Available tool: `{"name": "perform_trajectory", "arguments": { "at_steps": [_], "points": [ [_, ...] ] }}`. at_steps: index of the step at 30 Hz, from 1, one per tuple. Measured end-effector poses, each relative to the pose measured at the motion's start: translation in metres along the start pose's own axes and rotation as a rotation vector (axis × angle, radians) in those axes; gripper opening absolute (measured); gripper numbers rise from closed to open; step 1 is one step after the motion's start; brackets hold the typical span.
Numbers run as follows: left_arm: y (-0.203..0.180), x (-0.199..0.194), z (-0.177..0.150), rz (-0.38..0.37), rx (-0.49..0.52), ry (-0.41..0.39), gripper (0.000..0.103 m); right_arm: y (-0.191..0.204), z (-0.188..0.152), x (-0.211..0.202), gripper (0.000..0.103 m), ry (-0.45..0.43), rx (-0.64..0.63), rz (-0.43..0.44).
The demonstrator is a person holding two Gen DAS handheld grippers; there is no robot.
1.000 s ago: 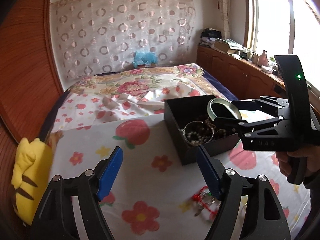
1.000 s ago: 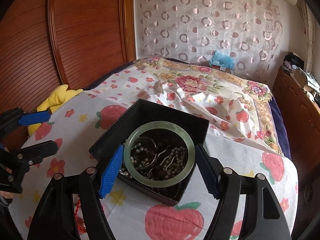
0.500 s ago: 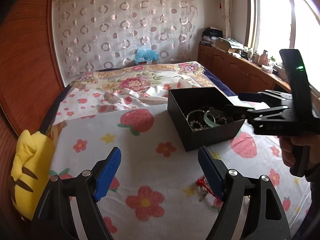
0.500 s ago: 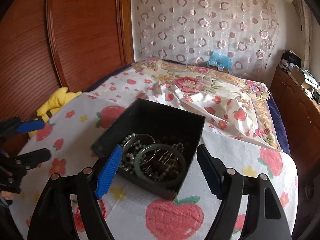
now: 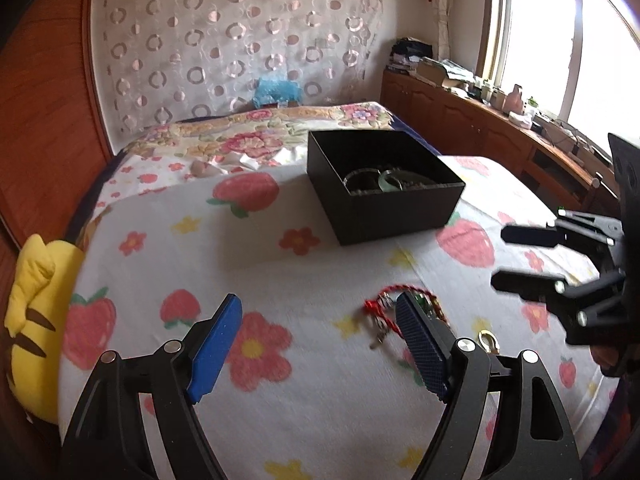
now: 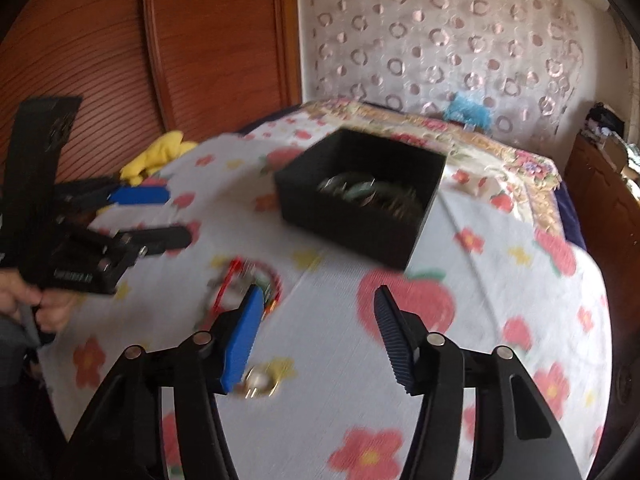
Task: Organize jewelry
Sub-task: 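Grasp the red string bracelet with the left tool while the right grasps the gold ring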
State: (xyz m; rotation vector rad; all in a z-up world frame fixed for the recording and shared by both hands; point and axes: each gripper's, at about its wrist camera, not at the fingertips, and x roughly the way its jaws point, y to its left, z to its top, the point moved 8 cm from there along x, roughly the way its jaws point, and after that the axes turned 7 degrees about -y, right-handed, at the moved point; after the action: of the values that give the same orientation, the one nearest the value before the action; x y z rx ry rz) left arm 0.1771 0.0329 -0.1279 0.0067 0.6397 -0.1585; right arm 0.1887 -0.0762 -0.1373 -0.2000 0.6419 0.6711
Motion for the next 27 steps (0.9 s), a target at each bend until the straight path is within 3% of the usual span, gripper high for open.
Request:
{"name": "perform_trajectory", "arguments": {
  "at_steps": [12,14,19,21,24,27],
  "points": [
    [-0.019,0.0,-0.024,-0.045,0.012,0.045,0.076,0.036,-0.041,-0.001,0.051,0.092,-0.032,0.057],
    [-0.023,-0.001,-0.024,-0.053,0.016,0.045,0.076,0.039,-0.046,0.001,0.047,0.108,-0.038,0.06],
    [-0.033,0.002,-0.026,-0.083,0.025,0.056,0.075,0.035,-0.048,0.004,0.019,0.113,-0.048,0.034],
    [-0.038,0.004,-0.027,-0.1,0.024,0.066,0.065,0.03,-0.048,0.003,0.013,0.113,-0.044,0.03],
    [-0.046,0.009,-0.03,-0.135,0.026,0.085,0.051,0.025,-0.049,0.001,0.012,0.11,-0.037,0.025],
    [-0.053,0.015,-0.032,-0.149,0.032,0.107,0.044,0.024,-0.05,0.001,0.012,0.105,-0.038,0.02]
  ]
}}
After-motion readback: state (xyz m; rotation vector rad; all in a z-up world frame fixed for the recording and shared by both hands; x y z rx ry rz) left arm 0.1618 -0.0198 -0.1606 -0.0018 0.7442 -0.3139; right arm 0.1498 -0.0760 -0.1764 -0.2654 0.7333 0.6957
